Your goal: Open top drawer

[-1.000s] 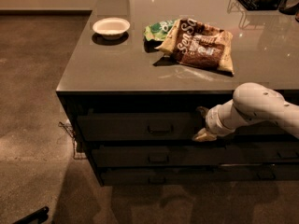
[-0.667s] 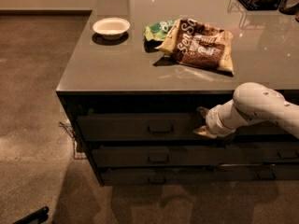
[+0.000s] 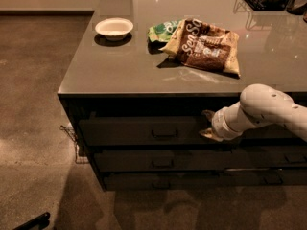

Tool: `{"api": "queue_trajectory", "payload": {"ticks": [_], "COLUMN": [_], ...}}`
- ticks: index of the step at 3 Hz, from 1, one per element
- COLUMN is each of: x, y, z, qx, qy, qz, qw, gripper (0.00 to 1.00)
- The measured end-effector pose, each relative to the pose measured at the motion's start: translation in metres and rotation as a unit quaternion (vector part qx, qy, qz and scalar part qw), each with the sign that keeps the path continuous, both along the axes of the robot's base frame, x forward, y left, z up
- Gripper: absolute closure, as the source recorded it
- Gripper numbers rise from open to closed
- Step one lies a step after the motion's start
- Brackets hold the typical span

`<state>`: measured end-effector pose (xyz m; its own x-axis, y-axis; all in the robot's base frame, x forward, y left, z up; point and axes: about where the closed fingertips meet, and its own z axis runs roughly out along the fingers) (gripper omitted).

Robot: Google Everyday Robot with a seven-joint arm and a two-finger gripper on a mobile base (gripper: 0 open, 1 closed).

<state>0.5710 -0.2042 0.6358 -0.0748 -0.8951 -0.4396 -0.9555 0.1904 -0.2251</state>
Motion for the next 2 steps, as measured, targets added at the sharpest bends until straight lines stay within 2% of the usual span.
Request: {"api": "queue_trajectory", "payload": {"ticks": [1,2], "x": [0.0000,0.0000], "y": [0.0000,0.0000], "z": [0.0003,0.0022], "qx": [0.000,0.000], "qy": [0.000,0.000], "qz": [0.000,0.000], "qw": [1.0000,1.0000], "gripper": [0.81,0.58]}}
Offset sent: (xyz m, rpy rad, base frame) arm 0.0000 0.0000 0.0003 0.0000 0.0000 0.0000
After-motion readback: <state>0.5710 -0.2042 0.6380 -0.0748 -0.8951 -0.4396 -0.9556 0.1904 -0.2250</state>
